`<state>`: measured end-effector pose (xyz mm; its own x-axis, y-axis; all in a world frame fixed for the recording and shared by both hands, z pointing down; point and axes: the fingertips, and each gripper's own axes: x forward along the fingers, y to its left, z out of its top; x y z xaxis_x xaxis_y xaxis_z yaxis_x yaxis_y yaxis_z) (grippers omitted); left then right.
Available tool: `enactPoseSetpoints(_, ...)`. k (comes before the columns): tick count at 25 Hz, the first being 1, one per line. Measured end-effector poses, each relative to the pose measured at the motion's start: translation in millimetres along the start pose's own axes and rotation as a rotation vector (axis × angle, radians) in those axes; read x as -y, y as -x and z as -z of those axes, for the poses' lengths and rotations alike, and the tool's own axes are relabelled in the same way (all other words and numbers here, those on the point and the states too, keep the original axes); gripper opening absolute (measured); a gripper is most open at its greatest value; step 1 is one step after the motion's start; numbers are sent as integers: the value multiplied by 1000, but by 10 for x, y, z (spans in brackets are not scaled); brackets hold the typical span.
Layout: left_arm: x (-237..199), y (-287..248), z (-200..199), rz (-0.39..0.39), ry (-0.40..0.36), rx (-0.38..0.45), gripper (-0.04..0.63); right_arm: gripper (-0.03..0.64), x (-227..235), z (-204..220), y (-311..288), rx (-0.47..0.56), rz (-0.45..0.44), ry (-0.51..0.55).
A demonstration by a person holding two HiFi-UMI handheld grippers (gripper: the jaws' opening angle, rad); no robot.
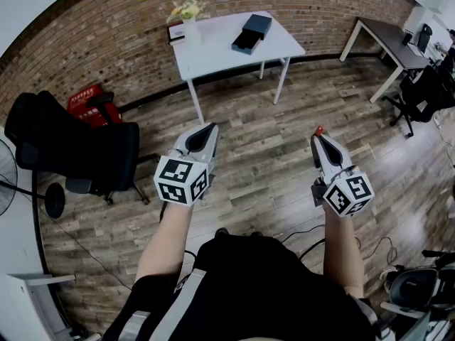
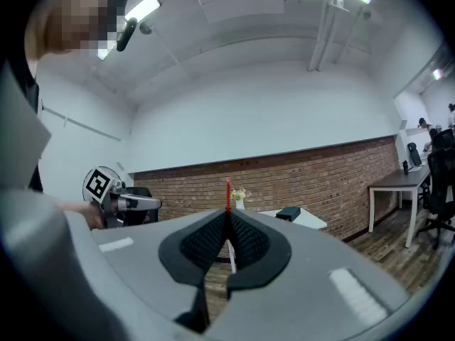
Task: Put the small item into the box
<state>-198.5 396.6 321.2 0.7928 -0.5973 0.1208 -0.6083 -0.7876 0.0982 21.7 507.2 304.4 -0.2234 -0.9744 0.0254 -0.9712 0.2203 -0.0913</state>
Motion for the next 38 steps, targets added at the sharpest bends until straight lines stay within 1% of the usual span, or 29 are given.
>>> enactPoseSetpoints(5,-109,-4,66,27,40,-9,5,9,-101,44,-100,-9,0,-2)
enactPoseSetpoints(9,-199,13,98,40,43,-12,6,9,-163,65,-148,-7,7,-7)
enactPoseSetpoints(13,-296,81,135,59,40,-15,6,11,-327,79,-209,7,-20,-40)
enactPoseSetpoints(21,-634,338,333,36,63,-42,6,12,-698,208,-376,27,-28,-89)
enactPoseSetpoints(25,-772,413,368,22,81,-51,6,12,-792,238,-452,29,-39,-104)
enactPoseSetpoints(28,-864,335,345,16,76,-58,6,12,-742,208,-568,37,-43,-118)
enactPoseSetpoints(32,-946,46,313,11,64,-63,6,12,-514,245,-795,25,-46,-137)
enactPoseSetpoints(35,-981,-289,310,9,51,-75,6,12,-260,300,-991,10,-53,-160)
enactPoseSetpoints(38,-1028,-682,351,8,54,-95,6,12,112,388,-1208,-8,-48,-185)
